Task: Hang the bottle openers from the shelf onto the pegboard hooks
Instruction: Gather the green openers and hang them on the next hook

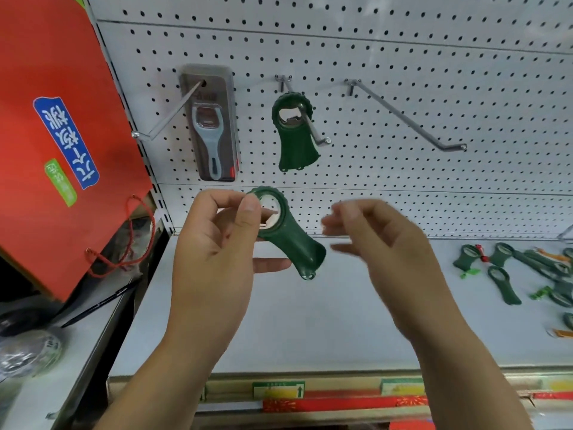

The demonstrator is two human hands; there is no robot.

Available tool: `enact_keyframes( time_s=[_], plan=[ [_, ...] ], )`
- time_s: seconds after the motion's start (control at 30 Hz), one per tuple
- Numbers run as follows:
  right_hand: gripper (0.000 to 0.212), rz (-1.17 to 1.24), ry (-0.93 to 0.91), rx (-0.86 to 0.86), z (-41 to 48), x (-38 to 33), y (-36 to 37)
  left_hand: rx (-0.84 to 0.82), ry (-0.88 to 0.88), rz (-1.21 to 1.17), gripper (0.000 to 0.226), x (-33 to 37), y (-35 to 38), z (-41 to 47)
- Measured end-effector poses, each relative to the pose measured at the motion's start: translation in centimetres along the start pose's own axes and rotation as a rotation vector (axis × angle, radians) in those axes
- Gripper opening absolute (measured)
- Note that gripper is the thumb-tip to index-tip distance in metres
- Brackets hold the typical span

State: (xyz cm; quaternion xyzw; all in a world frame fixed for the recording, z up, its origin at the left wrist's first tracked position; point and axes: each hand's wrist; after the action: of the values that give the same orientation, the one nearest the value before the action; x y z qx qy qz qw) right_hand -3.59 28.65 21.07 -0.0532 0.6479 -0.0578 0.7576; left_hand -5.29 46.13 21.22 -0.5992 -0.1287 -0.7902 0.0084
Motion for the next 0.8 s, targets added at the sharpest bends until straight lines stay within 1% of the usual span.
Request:
enact_keyframes(
  time_s=[0.07,0.1,0.13,0.3,0.47,0.53,0.63,0.73,0.8],
  plan=[
    [0.029,-0.038,0.003,-0.133,-2.3,-0.3,0.1,-0.041,0.069,0.0,0.017,0.6,0.9,-0.3],
    [0.028,-0.056,-0.008,-0.162,-3.0,-0.5,0.2,-0.056,0.092,-0.007,0.017,0.8,1.4,-0.4],
    [0.026,-0.07,-0.021,-0.161,-3.4,-0.6,0.2,-0.07,0.113,-0.01,0.017,1.0,1.9,-0.5],
    [0.016,-0.125,-0.155,-0.024,-3.7,-1.3,-0.3,-0.079,0.225,0.058,0.012,0.9,3.0,-0.3],
    [0.016,-0.034,-0.276,0.02,-2.4,-2.9,-0.5,-0.038,0.29,0.12,0.024,1.0,2.3,0.5],
    [0.014,0.006,-0.292,0.03,-1.6,-3.2,-0.3,-0.017,0.331,0.196,0.024,0.9,1.9,0.7],
    [0.011,0.003,-0.285,0.043,-0.6,-2.8,-0.2,0.002,0.408,0.309,0.024,0.8,1.1,0.8],
    [0.01,-0.059,-0.259,0.034,0.1,-2.1,-0.4,0.022,0.521,0.477,0.02,0.7,0.6,1.1],
    [0.009,-0.092,-0.242,0.027,0.5,-1.7,-0.8,0.032,0.547,0.511,0.016,0.6,0.6,1.2]
  ],
)
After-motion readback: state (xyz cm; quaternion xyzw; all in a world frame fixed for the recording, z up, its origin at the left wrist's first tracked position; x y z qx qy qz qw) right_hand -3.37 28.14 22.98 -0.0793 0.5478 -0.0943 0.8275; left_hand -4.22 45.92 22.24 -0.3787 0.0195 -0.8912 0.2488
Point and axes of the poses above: each hand's wrist, its own z-axis towards the middle knuckle, its own y-axis out of the palm, x = y × z, and after that the axes turned 4 degrees about -x, right-handed
